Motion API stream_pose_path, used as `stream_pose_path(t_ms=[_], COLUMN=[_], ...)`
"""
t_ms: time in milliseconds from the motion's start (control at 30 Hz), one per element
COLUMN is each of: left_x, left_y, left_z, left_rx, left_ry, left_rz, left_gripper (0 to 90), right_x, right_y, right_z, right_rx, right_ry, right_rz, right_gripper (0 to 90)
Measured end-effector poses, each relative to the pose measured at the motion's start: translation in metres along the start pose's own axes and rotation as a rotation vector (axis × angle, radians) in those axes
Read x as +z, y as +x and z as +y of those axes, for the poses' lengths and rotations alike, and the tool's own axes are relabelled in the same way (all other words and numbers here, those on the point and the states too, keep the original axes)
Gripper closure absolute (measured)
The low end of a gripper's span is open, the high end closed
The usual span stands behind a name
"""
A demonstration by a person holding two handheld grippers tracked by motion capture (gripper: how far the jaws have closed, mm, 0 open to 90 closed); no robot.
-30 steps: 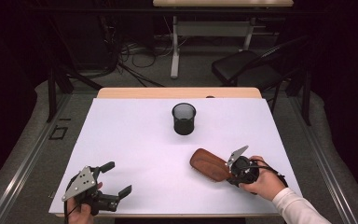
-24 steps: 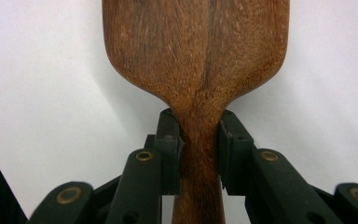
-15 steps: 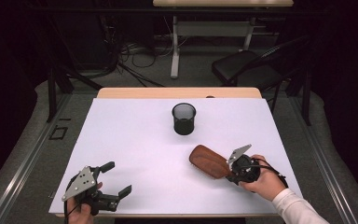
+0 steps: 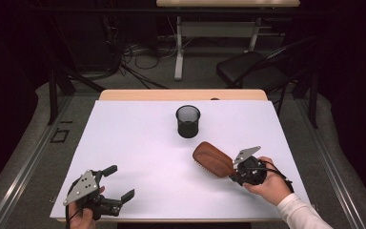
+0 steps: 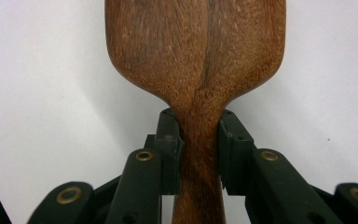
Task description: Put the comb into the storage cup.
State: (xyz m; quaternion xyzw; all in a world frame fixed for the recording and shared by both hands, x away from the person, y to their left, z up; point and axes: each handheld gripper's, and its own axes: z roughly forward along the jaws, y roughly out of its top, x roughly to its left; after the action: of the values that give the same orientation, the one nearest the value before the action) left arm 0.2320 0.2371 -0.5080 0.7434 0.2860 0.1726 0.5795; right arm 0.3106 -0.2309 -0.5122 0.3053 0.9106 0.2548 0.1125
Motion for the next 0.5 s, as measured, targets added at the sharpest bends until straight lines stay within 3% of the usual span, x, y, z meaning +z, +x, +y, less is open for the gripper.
stream_pose_path(t_ms=[500], left_x=[0.0001], left_y=[0.0001], left_z=[-0.0001], left_rx=[0.0], left_ry=[0.002], left_rz=[-0.001], left_gripper=[0.4], right_x=[-0.0022], right_y=[0.0009], right_z=[0.0015], right_rx=[0.036], right_ry=[-0.085], right_rz=[-0.009], right_gripper=[72.9])
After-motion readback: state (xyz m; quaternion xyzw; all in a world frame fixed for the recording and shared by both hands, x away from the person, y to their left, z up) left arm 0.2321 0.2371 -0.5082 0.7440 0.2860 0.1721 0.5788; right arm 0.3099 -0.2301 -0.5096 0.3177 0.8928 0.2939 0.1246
